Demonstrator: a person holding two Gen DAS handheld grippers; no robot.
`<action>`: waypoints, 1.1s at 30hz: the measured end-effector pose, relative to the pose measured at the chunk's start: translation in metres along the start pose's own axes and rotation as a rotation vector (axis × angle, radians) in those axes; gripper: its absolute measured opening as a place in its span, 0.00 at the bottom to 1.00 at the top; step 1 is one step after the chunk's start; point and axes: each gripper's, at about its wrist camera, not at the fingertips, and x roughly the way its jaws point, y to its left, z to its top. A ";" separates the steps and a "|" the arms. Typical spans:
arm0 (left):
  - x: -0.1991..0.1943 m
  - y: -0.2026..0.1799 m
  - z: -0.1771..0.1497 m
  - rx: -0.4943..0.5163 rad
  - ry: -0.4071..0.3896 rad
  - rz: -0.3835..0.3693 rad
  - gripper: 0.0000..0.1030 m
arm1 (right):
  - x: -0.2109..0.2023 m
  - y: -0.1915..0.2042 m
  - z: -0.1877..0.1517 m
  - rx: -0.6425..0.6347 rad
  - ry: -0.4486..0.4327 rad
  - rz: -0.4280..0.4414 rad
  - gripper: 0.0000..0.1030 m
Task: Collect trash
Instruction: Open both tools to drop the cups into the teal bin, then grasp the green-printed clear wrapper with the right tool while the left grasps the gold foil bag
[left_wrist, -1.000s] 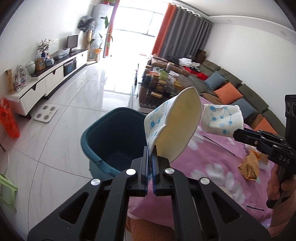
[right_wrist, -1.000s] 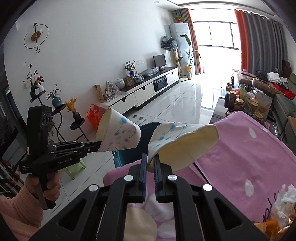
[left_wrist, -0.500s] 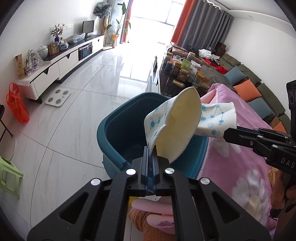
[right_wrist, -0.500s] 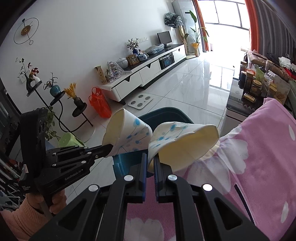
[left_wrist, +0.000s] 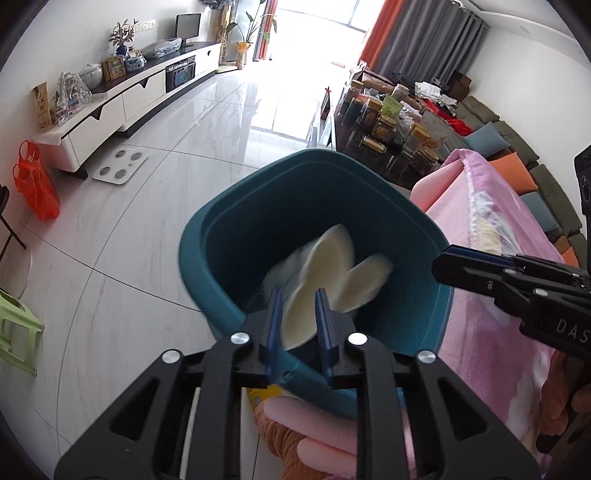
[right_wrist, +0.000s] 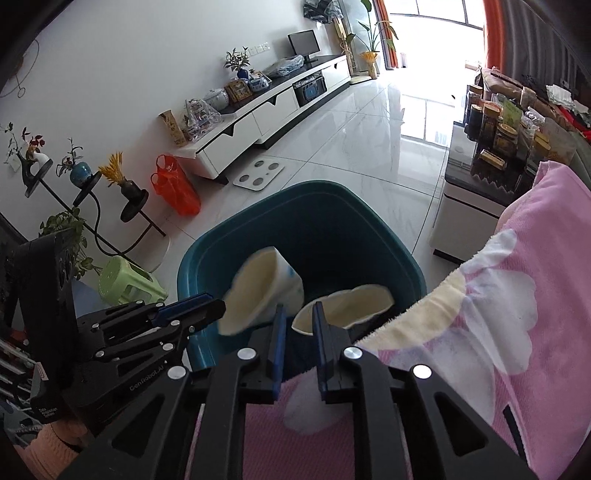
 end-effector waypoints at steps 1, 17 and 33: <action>0.001 -0.001 0.001 -0.003 0.000 -0.007 0.23 | -0.001 0.001 -0.001 0.002 -0.005 -0.001 0.22; -0.091 -0.096 -0.030 0.243 -0.270 -0.157 0.71 | -0.175 -0.018 -0.077 -0.002 -0.373 0.014 0.65; -0.084 -0.263 -0.125 0.652 -0.096 -0.518 0.77 | -0.331 -0.147 -0.293 0.388 -0.424 -0.413 0.69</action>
